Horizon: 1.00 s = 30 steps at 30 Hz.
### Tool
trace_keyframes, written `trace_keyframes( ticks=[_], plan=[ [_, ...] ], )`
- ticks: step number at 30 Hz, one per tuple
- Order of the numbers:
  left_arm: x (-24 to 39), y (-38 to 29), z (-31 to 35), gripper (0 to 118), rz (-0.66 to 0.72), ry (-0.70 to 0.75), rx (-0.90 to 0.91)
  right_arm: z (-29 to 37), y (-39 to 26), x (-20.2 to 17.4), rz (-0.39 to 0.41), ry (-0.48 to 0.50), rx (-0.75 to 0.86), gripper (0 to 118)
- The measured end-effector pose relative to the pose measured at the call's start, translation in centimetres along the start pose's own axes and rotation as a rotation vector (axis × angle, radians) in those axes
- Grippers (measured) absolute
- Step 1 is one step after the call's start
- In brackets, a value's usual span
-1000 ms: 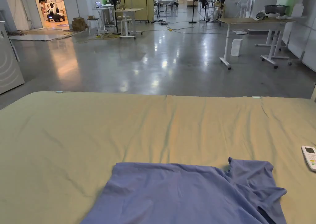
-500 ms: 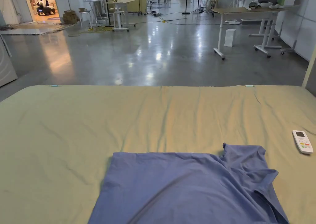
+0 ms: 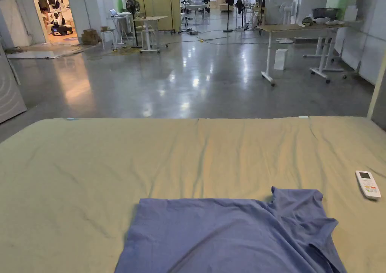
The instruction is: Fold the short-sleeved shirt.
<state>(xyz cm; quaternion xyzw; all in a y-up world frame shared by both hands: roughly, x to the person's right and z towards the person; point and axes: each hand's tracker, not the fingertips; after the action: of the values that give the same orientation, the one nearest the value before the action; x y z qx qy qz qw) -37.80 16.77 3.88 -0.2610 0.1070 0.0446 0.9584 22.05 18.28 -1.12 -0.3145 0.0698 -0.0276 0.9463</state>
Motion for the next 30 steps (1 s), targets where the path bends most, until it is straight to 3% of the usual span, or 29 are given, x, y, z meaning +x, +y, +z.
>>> trace_keyframes(
  ticks=[5, 9, 12, 14, 17, 18, 19, 20, 21, 22, 23, 25, 26, 30],
  plan=[
    [4.7, 4.3, 4.6, 88, -0.029, 0.027, 0.13, 2.3, 3.7, -5.1, 0.147, 0.036, 0.161, 73],
    [8.4, 6.9, 6.8, 87, -0.08, -0.04, 0.195, 4.1, 5.9, -8.7, 0.224, 0.056, 0.331, 74],
    [10.4, 8.2, 8.9, 77, -0.108, -0.114, 0.257, 5.5, 6.6, -10.3, 0.344, 0.031, 0.477, 74],
    [11.4, 8.7, 10.2, 67, -0.17, -0.135, 0.291, 6.1, 6.6, -10.8, 0.362, 0.004, 0.482, 73],
    [12.5, 8.7, 11.2, 41, -0.222, -0.104, 0.3, 6.7, 6.3, -10.6, 0.339, 0.006, 0.472, 59],
    [12.7, 8.7, 11.5, 32, -0.224, -0.11, 0.299, 7.0, 6.1, -10.5, 0.327, 0.002, 0.476, 47],
    [12.7, 8.5, 11.7, 23, -0.222, -0.121, 0.302, 7.1, 5.9, -10.2, 0.315, 0.004, 0.477, 24],
    [12.7, 8.4, 11.8, 23, -0.215, -0.136, 0.298, 7.1, 5.6, -9.9, 0.285, 0.018, 0.466, 9],
    [12.7, 8.3, 11.7, 18, -0.21, -0.145, 0.29, 7.0, 5.5, -9.6, 0.253, 0.019, 0.435, 7],
    [12.7, 8.2, 11.7, 4, -0.205, -0.159, 0.279, 6.8, 5.0, -9.3, 0.198, 0.011, 0.395, 4],
    [12.6, 8.1, 11.7, 2, -0.213, -0.18, 0.263, 7.0, 5.1, -9.1, 0.227, -0.002, 0.421, 0],
    [12.8, 7.8, 11.9, 0, -0.235, -0.155, 0.264, 6.9, 4.6, -8.4, 0.149, 0.008, 0.355, 0],
    [12.7, 7.9, 11.9, 0, -0.247, -0.155, 0.25, 7.1, 4.8, -8.3, 0.177, -0.007, 0.4, 0],
    [12.1, 8.0, 12.0, 0, -0.249, -0.137, 0.247, 7.3, 4.9, -7.6, 0.135, -0.009, 0.377, 0]
  ],
)
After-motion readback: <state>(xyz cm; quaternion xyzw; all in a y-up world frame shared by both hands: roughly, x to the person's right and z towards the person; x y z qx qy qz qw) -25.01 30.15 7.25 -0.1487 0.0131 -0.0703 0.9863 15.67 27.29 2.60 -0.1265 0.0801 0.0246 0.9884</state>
